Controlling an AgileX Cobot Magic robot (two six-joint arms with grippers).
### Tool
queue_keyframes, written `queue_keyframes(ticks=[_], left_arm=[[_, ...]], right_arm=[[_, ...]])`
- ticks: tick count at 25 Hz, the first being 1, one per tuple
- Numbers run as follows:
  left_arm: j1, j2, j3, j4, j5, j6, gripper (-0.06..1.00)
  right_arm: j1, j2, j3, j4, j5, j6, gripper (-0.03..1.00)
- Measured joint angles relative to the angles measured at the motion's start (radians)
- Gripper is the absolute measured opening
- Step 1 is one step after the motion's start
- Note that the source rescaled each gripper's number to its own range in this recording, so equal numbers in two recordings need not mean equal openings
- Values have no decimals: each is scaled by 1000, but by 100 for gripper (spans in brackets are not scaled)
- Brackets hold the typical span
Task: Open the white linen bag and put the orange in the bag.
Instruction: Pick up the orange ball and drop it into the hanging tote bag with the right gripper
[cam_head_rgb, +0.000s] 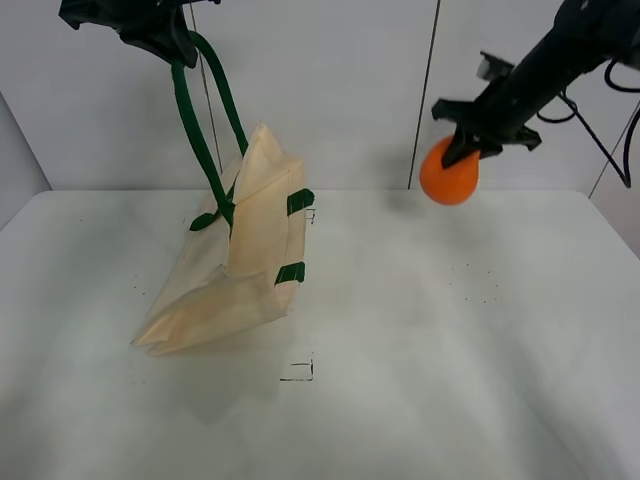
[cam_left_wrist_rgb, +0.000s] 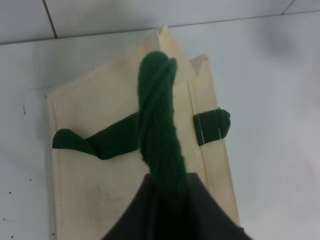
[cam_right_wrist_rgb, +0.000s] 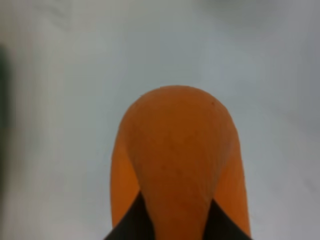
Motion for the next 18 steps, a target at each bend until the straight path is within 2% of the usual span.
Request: queue_keyframes(ticks=[4,7,12,18], left_arm=[[0,-4,0,0,0,3,0],[0,-7,0,0,0,4,0],[0,-9,0,0,0,7,0],[0,-9,0,0,0,7,0]], right_arm=[[45,-3,-119,122,-9,-1,1],[115,-3,-138,182,-41,-1,1],[257,24,-138,197,-102,0,1],[408,103,-138,197,-232,8,1]])
